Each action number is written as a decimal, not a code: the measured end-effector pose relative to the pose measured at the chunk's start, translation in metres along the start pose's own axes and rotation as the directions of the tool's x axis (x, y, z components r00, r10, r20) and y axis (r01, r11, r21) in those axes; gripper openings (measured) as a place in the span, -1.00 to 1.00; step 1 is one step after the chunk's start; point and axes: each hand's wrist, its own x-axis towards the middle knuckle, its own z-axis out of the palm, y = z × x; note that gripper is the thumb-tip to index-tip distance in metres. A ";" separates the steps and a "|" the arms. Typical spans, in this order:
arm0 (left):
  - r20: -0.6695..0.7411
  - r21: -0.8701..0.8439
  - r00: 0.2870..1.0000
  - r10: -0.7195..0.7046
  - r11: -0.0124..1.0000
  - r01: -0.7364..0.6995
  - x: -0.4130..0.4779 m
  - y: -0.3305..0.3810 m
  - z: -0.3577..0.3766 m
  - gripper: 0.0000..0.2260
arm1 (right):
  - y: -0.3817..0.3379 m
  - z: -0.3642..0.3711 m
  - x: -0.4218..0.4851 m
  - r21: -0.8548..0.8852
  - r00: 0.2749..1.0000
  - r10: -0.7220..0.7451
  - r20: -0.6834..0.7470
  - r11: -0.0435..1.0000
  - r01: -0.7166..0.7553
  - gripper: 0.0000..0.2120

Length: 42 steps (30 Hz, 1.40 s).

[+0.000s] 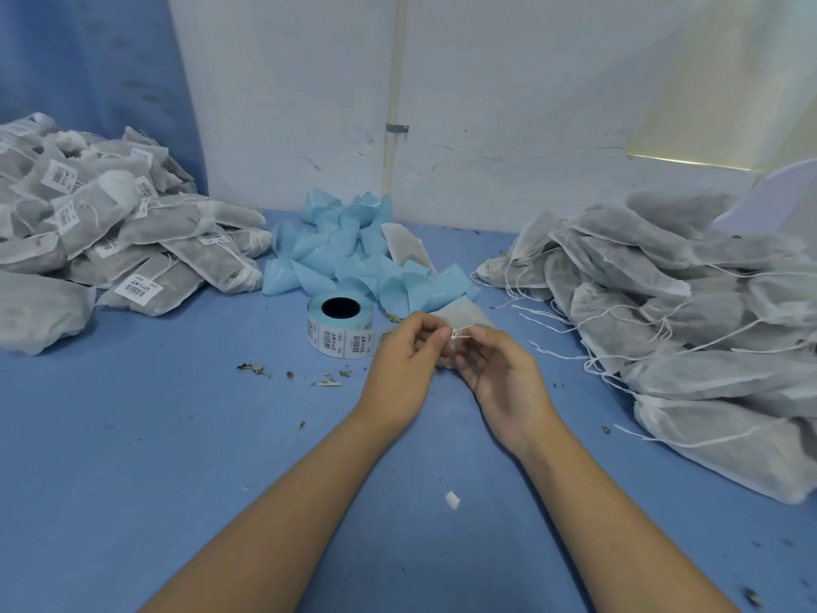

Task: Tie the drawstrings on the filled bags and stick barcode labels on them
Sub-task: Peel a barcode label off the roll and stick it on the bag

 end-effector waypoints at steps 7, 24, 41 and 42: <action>-0.040 0.036 0.997 -0.064 0.997 0.065 0.002 -0.004 -0.001 -0.87 | -0.001 -0.004 0.002 0.202 0.997 0.080 0.015 0.976 -0.081 -0.95; -0.080 0.243 0.996 -0.039 0.968 0.057 0.001 -0.002 -0.001 -0.87 | -0.002 -0.005 0.002 0.301 0.996 0.090 0.019 0.949 -0.092 -0.94; 0.110 0.714 0.961 0.255 0.652 -0.255 0.001 -0.003 -0.008 -0.82 | -0.006 -0.001 -0.007 0.362 0.944 0.119 0.307 0.903 -0.232 -0.62; 0.088 0.698 0.956 0.279 0.668 -0.260 0.000 -0.002 -0.008 -0.85 | -0.007 -0.001 -0.007 0.362 0.941 0.125 0.315 0.901 -0.241 -0.62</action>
